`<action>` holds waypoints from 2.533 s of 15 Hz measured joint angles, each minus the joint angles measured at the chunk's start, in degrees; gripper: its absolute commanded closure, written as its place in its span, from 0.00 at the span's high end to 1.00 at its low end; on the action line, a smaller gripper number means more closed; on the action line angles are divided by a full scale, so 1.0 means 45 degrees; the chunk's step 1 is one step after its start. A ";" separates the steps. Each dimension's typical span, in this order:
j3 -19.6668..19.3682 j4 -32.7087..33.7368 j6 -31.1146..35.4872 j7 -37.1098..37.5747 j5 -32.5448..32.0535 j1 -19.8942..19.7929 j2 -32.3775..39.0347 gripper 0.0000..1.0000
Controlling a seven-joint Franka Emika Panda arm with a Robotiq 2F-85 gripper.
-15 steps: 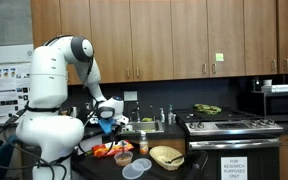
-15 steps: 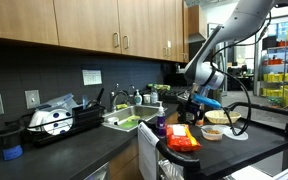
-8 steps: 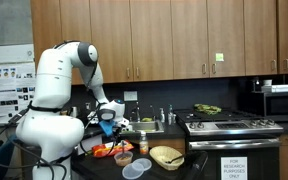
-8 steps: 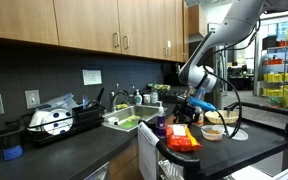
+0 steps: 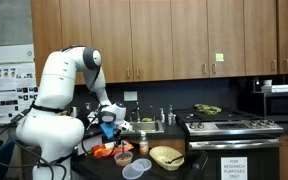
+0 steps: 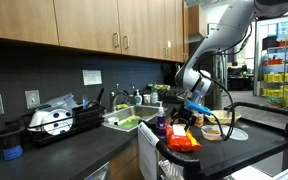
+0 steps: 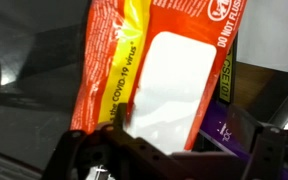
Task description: Open the red packet of wet wipes
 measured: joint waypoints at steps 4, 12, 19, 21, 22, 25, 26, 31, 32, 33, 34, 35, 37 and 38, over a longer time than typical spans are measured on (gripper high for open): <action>0.0008 0.0065 -0.0017 -0.0073 0.0469 -0.0002 0.0062 1.00; 0.0102 -0.0011 -0.0019 -0.0070 0.1141 0.0020 -0.0011 1.00; 0.0398 -0.0385 -0.0006 -0.0040 0.1169 0.0077 -0.0220 1.00; 0.0432 -0.0433 0.0022 -0.0040 0.1186 0.0077 -0.0278 1.00; 0.0442 -0.0448 0.0046 -0.0040 0.1186 0.0077 -0.0289 1.00; 0.0451 -0.0456 0.0088 -0.0040 0.1186 0.0077 -0.0290 1.00; 0.0452 -0.0459 0.0089 -0.0040 0.1186 0.0076 -0.0291 1.00; 0.0455 -0.0548 0.0108 -0.0039 0.1186 0.0076 -0.0392 1.00; 0.0455 -0.0590 0.0116 -0.0039 0.1186 0.0076 -0.0455 1.00; 0.0456 -0.0636 0.0123 -0.0039 0.1186 0.0076 -0.0526 1.00; 0.0456 -0.0691 0.0128 -0.0039 0.1186 0.0076 -0.0610 1.00; 0.0455 -0.0728 0.0132 -0.0039 0.1186 0.0076 -0.0680 1.00; 0.0455 -0.0772 0.0134 -0.0040 0.1186 0.0075 -0.0794 1.00; 0.0455 -0.0773 0.0134 -0.0042 0.1186 0.0073 -0.0822 1.00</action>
